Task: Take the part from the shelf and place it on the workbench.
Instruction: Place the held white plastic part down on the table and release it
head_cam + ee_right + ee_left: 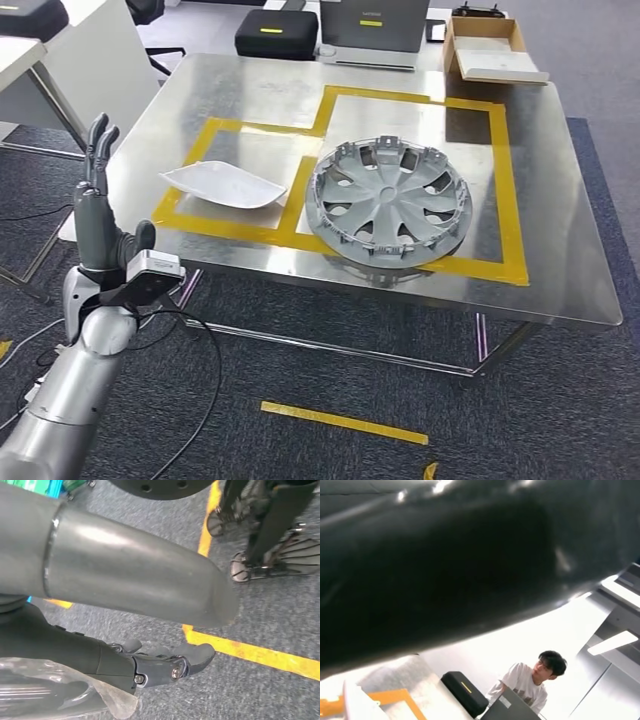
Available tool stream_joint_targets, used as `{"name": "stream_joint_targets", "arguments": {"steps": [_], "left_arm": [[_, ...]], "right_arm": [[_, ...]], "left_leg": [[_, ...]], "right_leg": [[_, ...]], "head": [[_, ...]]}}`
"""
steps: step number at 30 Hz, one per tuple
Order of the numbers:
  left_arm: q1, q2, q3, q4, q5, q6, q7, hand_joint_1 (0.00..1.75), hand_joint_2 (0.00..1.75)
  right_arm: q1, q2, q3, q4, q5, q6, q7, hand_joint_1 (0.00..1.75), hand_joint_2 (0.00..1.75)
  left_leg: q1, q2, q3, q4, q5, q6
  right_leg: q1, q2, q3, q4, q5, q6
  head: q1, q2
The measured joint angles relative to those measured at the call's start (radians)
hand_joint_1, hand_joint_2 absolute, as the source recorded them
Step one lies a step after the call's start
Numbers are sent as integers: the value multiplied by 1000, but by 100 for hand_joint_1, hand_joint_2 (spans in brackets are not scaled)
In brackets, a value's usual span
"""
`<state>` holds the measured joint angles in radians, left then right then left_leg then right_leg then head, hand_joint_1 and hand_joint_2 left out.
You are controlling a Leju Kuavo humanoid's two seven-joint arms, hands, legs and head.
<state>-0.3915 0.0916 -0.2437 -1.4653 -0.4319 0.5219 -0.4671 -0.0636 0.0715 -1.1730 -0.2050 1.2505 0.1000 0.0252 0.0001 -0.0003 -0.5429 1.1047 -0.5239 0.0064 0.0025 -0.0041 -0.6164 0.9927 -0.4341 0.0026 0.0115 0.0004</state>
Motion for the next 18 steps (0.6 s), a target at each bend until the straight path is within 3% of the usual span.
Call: {"name": "stream_joint_targets", "arguments": {"steps": [2, 4, 5, 6, 7, 9, 10, 11, 12, 13, 15, 16, 18], "left_arm": [[0, 0, 4, -11, 2, 0, 0, 0, 0], [2, 0, 6, -16, 3, 0, -1, 0, 0], [3, 0, 7, -16, 4, 1, -1, 0, 0], [4, -1, 7, -17, 8, 2, -3, 0, 0], [5, -2, 8, -19, 16, 4, -8, 0, 0], [14, -5, 10, -28, 43, 11, -25, 0, 0], [21, -8, 12, -34, 62, 15, -36, 0, 0], [29, -11, 15, -42, 82, 20, -48, 0, 0], [38, -15, 19, -52, 104, 28, -61, 0, 0], [47, -19, 25, -63, 126, 36, -75, 0, 0], [63, -28, 40, -94, 177, 53, -105, 0, 0], [69, -33, 48, -111, 200, 61, -120, 0, 0], [83, -43, 63, -144, 234, 77, -148, 0, 0]], "right_arm": [[0, 2, 0, 0, 0, 0, 0, 0, 0], [1, 3, 0, 0, 0, 0, 0, 0, 0], [2, 3, 0, 0, 0, 0, 0, 0, 0], [2, 3, 0, 0, 0, 0, 0, 0, 0], [3, 2, 0, 0, 0, 0, 0, 0, 0], [2, 3, 0, 0, 2, 1, 0, 0, 0], [2, 3, 0, 0, 4, 1, 0, 0, 0], [2, 3, 0, 0, 5, 0, 0, 0, 0], [2, 3, 0, 0, 7, -1, 0, 0, 0], [2, 2, 0, 0, 9, -2, 0, 0, 0], [1, 3, 0, 0, 12, -4, -1, 0, 0], [0, 3, 0, 0, 12, -4, -1, 0, 0], [-1, 3, 0, 0, 13, -4, -2, 0, 0]], "left_leg": [[-8, -1, 63, -105, -6, 11], [-11, 0, 66, -133, 0, 18], [-10, 1, 60, -136, 10, 23], [-8, 4, 53, -140, 21, 29], [-5, 6, 43, -144, 32, 33], [-4, 8, 19, -143, 52, 39], [-4, 9, 6, -142, 61, 38], [-4, 9, -7, -141, 71, 37], [-3, 10, -20, -139, 79, 35], [-2, 10, -33, -137, 87, 32], [-1, 10, -56, -125, 99, 23], [-1, 10, -66, -118, 104, 18], [-4, 10, -81, -108, 118, 9]], "right_leg": [[0, 0, -12, 1, 17, 10], [-3, -1, -20, -3, 36, 21], [-4, 0, -26, -1, 31, 25], [-5, 1, -37, 16, 9, 30], [-5, 2, -53, 55, -32, 35], [-9, 2, -90, 185, -131, 43], [-11, 2, -102, 248, -159, 46], [-12, 2, -102, 286, -163, 49], [-13, 2, -87, 292, -145, 51], [-14, 2, -53, 261, -117, 52], [-16, 3, 51, 125, -78, 55], [-16, 5, 98, 58, -80, 54], [-14, 9, 139, -10, -98, 51]], "head": [[0, 0], [0, 0], [0, 0], [2, 0], [3, 0], [5, 0], [5, 0], [5, 0], [5, 0], [5, 0], [6, 0], [7, 0], [8, 0]]}}
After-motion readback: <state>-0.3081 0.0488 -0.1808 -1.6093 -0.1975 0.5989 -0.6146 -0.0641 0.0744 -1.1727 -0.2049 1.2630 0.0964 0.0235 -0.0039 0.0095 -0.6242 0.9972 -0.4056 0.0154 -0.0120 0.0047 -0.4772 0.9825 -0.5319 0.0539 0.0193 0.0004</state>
